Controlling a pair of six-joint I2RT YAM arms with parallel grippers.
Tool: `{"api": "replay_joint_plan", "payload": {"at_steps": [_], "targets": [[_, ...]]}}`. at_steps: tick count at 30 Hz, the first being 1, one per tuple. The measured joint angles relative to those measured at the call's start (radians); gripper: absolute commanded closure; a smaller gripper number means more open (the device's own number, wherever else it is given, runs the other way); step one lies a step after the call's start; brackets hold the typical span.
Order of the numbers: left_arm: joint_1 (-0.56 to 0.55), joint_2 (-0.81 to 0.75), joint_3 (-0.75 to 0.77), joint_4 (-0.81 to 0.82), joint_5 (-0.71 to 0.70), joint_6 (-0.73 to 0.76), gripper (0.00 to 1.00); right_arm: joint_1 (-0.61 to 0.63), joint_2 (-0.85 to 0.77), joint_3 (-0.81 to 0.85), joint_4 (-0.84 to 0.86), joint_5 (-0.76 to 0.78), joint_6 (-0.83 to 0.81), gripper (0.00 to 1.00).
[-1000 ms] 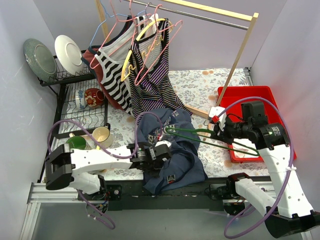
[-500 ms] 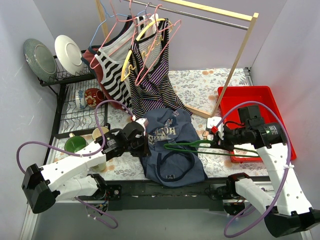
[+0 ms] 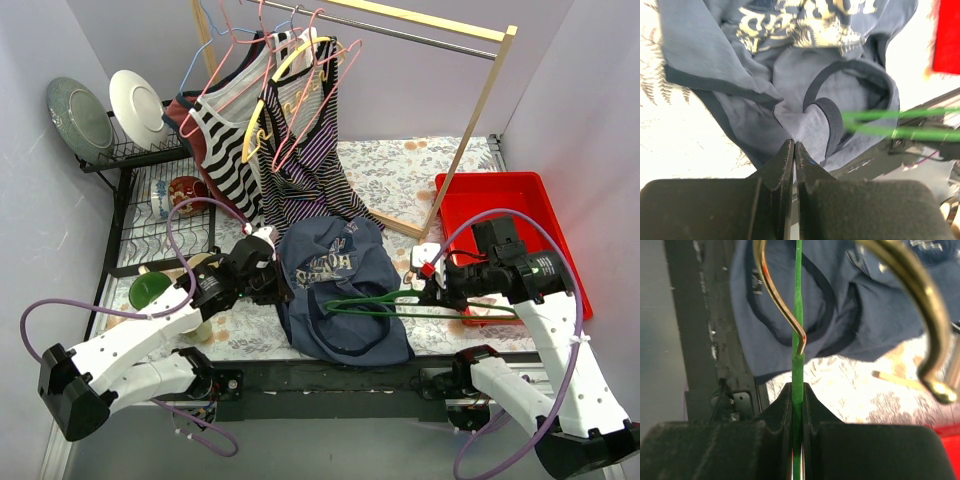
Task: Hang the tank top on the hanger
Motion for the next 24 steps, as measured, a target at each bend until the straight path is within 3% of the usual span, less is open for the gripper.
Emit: {"api": "replay_joint_plan", "payload": {"at_steps": [10, 24], "targets": [[0.029, -0.042, -0.002, 0.01, 0.01, -0.01, 1.0, 0.051, 0.06, -0.019, 0.008, -0.073, 0.03, 0.99], [0.036, -0.153, -0.008, 0.011, 0.066, -0.009, 1.0, 0.051, 0.146, -0.087, 0.148, -0.1, 0.106, 0.99]]}}
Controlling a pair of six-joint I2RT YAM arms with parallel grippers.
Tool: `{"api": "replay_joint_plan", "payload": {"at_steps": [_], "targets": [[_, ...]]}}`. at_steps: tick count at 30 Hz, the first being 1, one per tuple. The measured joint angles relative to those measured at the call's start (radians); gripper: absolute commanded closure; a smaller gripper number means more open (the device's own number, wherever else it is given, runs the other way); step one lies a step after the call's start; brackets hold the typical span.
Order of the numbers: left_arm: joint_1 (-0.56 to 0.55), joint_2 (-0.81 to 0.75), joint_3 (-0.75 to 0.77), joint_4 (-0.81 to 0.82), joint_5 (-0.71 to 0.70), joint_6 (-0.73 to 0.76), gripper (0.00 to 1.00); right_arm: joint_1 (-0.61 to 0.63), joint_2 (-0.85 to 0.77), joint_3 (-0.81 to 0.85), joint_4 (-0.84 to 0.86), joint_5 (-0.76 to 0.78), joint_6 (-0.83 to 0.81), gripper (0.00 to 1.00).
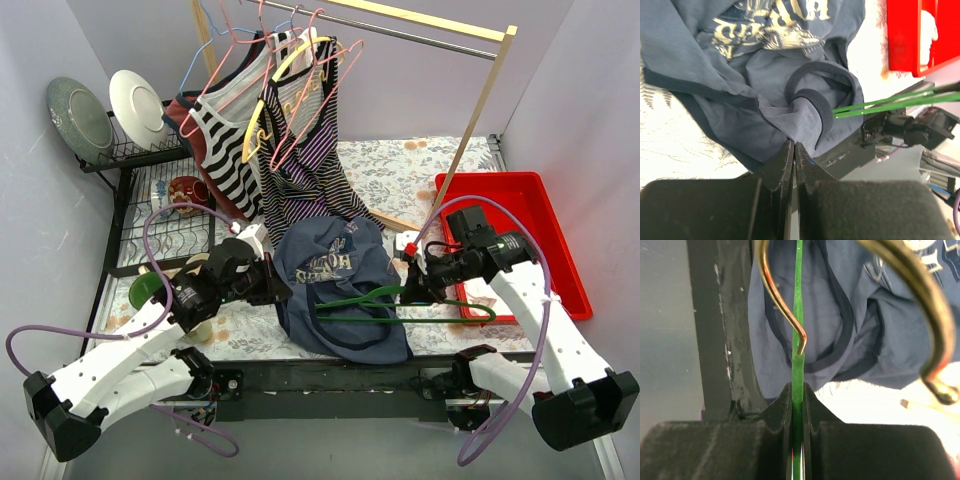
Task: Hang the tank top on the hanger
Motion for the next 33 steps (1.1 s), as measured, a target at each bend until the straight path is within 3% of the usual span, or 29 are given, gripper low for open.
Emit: {"api": "replay_joint_plan", "payload": {"at_steps": [5, 11, 19, 27, 29, 31, 33], "targets": [[0.0, 0.0, -0.008, 0.027, 0.056, -0.001, 1.0, 0.034, 0.088, 0.0, 0.034, -0.102, 0.021, 0.99], [0.0, 0.002, 0.01, 0.045, 0.092, -0.002, 1.0, 0.081, 0.171, -0.006, 0.189, -0.176, 0.131, 0.99], [0.001, -0.034, 0.023, 0.04, 0.098, -0.003, 1.0, 0.083, 0.171, -0.055, 0.426, -0.243, 0.28, 0.99], [0.001, -0.098, 0.065, 0.027, 0.075, -0.008, 1.0, 0.083, 0.179, -0.134, 0.484, -0.272, 0.289, 0.99], [0.001, -0.101, 0.067, 0.024, 0.066, -0.005, 0.88, 0.083, 0.18, -0.134, 0.483, -0.277, 0.283, 0.99], [0.001, -0.094, 0.068, 0.005, 0.055, 0.007, 0.49, 0.083, 0.174, -0.132, 0.481, -0.283, 0.278, 0.99], [0.001, -0.082, 0.068, -0.019, 0.045, 0.036, 0.24, 0.083, 0.162, -0.118, 0.481, -0.286, 0.277, 0.99]]}}
